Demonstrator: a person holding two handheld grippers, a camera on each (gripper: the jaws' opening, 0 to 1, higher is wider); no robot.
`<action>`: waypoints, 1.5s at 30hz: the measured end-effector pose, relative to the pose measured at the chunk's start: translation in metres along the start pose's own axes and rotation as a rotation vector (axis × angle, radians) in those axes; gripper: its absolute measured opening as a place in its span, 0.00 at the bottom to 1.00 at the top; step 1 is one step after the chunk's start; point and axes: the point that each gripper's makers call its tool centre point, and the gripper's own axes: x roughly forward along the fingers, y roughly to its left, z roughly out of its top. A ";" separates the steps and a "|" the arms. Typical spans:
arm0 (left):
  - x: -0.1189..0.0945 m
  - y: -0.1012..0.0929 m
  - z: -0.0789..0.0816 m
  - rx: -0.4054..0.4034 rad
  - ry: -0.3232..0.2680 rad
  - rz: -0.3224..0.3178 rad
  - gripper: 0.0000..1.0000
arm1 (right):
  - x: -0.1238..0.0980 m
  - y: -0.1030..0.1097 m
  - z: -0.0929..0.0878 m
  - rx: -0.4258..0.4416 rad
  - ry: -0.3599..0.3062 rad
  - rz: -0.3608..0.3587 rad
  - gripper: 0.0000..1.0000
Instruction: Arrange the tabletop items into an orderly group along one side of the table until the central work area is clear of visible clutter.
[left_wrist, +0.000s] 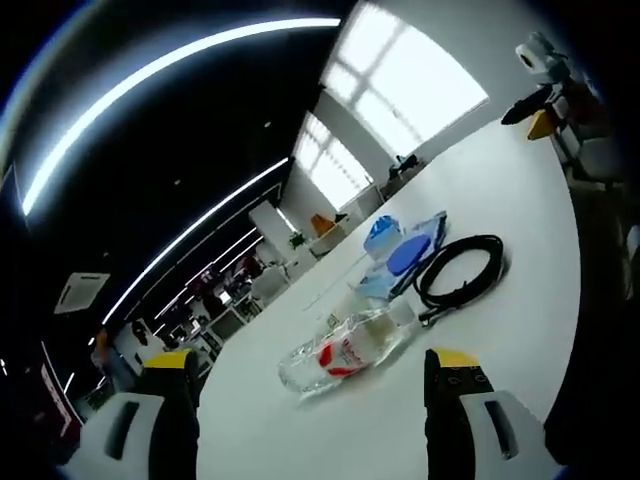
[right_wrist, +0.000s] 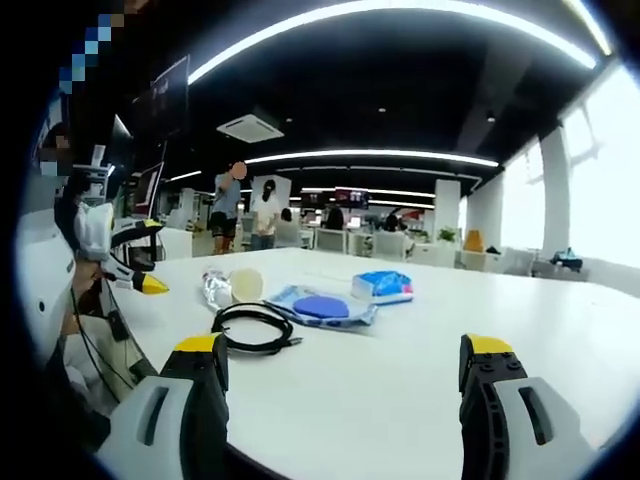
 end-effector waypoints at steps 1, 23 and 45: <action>0.001 -0.001 0.000 0.008 -0.001 -0.003 0.93 | 0.000 0.000 0.000 -0.002 0.000 0.001 0.93; 0.026 -0.023 0.004 0.138 -0.003 -0.040 0.87 | 0.001 0.000 -0.005 0.000 0.021 -0.003 0.93; 0.047 -0.034 -0.001 0.226 0.019 -0.050 0.85 | -0.005 -0.005 -0.014 0.010 0.034 -0.028 0.93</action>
